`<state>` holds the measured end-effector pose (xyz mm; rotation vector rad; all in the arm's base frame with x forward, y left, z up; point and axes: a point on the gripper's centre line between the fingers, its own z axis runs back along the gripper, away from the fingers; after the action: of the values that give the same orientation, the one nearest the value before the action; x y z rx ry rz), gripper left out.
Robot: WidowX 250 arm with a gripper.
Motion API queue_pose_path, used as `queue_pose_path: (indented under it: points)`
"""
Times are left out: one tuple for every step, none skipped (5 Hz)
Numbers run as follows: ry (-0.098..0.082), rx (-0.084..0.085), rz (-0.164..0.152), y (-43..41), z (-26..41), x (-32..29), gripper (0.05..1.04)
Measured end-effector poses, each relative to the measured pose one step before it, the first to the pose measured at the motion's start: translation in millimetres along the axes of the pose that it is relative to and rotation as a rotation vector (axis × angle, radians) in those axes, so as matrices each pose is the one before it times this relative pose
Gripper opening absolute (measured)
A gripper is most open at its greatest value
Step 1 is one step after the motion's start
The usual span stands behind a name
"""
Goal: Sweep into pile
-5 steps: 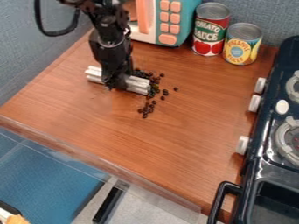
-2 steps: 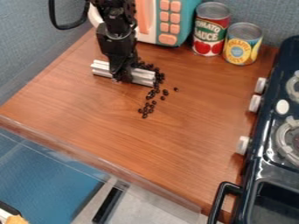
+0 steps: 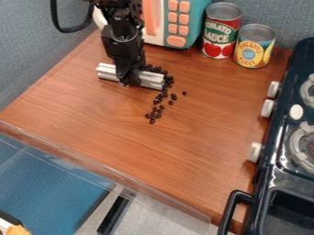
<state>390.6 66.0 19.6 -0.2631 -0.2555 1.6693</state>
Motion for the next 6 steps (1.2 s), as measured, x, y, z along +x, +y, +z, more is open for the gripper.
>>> queue_pose_path:
  points:
    - [0.0391, -0.0545, -0.0226, -6.13, 21.96, -16.23, 0.375]
    - [0.0160, -0.1385, -0.0585, -14.05, 46.61, -11.05, 0.375]
    - [0.0096, -0.0940, -0.0759, 0.65, 34.02, -15.15, 0.375]
    - [0.0081, 0.0504, -0.0412, 25.83, 6.97, -27.60, 0.375]
    - [-0.0111, 0.0900, 0.0157, 34.82, 0.18, -16.47, 0.375]
    - [0.0016, 0.0522, 0.0617, 29.43, -0.86, -3.31, 0.375]
